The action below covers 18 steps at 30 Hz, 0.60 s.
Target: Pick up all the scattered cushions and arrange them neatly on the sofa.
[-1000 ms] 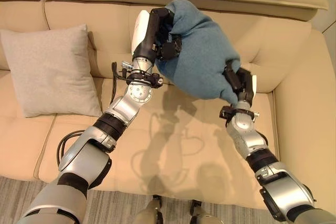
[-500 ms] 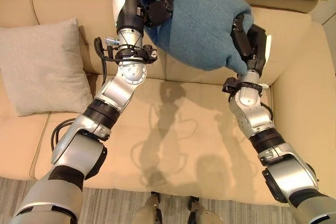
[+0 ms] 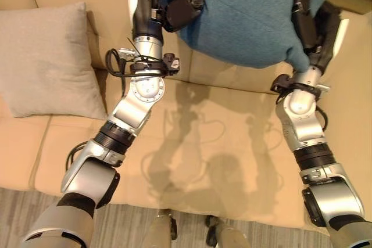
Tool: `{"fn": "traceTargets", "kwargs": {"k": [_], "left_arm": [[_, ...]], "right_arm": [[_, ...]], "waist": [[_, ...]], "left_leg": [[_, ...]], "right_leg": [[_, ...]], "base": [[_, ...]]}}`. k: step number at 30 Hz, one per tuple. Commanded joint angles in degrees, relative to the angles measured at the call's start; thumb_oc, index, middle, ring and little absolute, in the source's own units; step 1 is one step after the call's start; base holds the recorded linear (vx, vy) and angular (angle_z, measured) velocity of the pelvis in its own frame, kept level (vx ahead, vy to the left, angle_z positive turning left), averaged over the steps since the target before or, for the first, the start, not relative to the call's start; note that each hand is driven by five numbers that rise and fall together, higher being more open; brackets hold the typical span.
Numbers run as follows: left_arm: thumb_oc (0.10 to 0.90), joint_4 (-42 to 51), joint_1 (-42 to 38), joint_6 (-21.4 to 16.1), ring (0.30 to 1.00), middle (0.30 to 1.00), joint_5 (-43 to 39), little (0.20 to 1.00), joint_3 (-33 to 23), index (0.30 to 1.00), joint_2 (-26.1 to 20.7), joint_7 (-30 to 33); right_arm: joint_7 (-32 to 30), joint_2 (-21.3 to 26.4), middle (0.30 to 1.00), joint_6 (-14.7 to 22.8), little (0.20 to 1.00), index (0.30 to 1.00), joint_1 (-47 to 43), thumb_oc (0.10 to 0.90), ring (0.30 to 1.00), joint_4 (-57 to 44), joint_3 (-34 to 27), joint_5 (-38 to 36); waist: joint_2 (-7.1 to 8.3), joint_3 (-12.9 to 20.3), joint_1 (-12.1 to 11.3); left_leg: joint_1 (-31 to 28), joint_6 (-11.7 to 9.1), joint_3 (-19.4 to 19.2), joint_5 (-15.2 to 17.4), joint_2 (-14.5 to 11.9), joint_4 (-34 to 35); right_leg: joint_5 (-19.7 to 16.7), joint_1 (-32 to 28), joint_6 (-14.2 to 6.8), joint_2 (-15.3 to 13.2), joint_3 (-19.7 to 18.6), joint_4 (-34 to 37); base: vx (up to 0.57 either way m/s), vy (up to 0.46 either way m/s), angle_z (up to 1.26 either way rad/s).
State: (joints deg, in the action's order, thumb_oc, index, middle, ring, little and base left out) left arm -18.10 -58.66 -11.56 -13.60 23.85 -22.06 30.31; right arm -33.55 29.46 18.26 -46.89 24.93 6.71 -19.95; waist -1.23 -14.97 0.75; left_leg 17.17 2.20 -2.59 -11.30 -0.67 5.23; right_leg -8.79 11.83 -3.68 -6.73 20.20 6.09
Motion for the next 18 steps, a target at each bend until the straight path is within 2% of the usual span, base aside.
{"fn": "traceTargets", "kwargs": {"k": [1, 9, 12, 18], "left_arm": [[0.4, 8.44, -4.3, -11.3, 0.3, 0.3, 2.0, 0.3, 3.93, 0.3, 4.57, -6.27], [0.4, 13.4, 0.25, -10.12, 0.3, 0.3, -3.75, 0.3, 4.06, 0.3, 5.35, -11.4], [0.4, 19.11, 5.18, -8.73, 0.3, 0.3, -8.0, 0.3, 5.13, 0.3, 6.82, -16.5], [0.4, 20.46, 8.42, -7.62, 0.3, 0.3, -8.81, 0.3, 6.42, 0.3, 9.11, -17.42]], "right_arm": [[0.8, 1.82, 0.3, 10.7, 0.3, 0.3, -6.98, 0.4, 0.3, -9.59, 0.25, 4.81], [2.52, 2.01, 0.3, 7.83, 0.3, 0.3, -1.93, 0.4, 0.3, -13.73, -0.02, 8.29], [2.53, -0.48, 0.3, 6.89, 0.3, 0.3, 4.58, 0.4, 0.3, -20.09, -2.64, 12.89], [2.09, -3.18, 0.3, 6.82, 0.3, 0.3, 8.4, 0.4, 0.3, -23.62, -3.47, 15.16]], "waist": [[0.95, 14.09, -2.64], [0.03, 14.76, -3.17], [-0.7, 15.45, -2.56], [-0.83, 16.41, -2.04]], "left_leg": [[-6.32, -7.11, -1.1, 10.04, -2.09, -0.23], [-8.82, -7.38, -0.72, 9.94, -2.11, -0.23], [-9.84, -7.3, -0.76, 10.15, -2.35, -0.23], [-11.48, -6.97, -0.83, 10.73, -2.45, -0.23]], "right_leg": [[12.5, -8.78, -2.72, 1.82, 2.43, -1.09], [13.51, -11.93, -2.24, 2.15, 3.49, -1.09], [14.11, -13.29, -1.99, 2.49, 3.72, -1.09], [14.6, -14.56, -1.76, 2.69, 3.49, -1.09]], "base": [[0.01, -0.048, 0.2], [0.0, -0.033, 0.01], [-0.02, -0.022, 0.1], [0.0, -0.022, 0.1]]}}
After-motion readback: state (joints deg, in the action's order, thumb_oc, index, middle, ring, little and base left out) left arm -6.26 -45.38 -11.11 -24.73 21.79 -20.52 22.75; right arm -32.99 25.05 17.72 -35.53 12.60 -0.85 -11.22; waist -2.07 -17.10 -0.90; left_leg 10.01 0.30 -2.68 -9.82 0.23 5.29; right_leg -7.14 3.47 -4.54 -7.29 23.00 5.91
